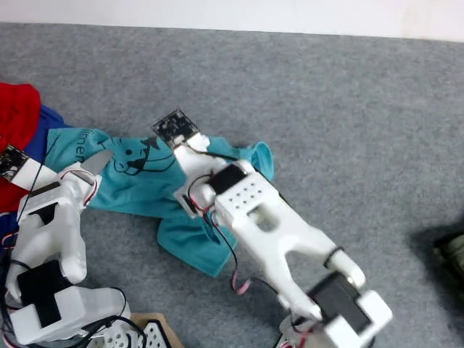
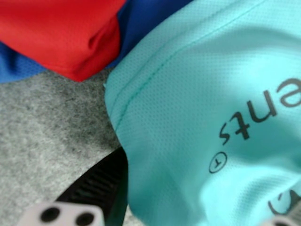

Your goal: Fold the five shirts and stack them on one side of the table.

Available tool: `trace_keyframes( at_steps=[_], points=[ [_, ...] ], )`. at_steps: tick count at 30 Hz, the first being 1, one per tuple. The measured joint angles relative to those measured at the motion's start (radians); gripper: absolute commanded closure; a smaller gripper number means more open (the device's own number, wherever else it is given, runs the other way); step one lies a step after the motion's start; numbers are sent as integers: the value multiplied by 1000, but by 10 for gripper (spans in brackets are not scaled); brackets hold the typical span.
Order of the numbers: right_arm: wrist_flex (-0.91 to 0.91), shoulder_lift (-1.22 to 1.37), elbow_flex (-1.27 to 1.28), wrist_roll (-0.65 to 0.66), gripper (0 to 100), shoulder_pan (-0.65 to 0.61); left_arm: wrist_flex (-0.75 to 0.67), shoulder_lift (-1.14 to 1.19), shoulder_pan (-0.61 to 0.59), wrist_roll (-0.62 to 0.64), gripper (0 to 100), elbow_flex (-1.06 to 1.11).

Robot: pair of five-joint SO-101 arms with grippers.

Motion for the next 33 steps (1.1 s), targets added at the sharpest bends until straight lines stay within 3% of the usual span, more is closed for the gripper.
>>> trace_keyframes(
  at_steps=[11, 19, 24, 29, 33],
  points=[
    [-104, 227, -183, 38, 850, 110, 0, 0, 0, 0, 490, 0],
    [87, 60, -180, 46, 853, 112, 0, 0, 0, 0, 490, 0],
    [129, -97, 8, 46, 853, 103, 0, 0, 0, 0, 490, 0],
    [-8, -232, 302, 52, 853, 95, 0, 0, 0, 0, 490, 0],
    [-89, -298, 394, 52, 853, 95, 0, 0, 0, 0, 490, 0]
  ],
)
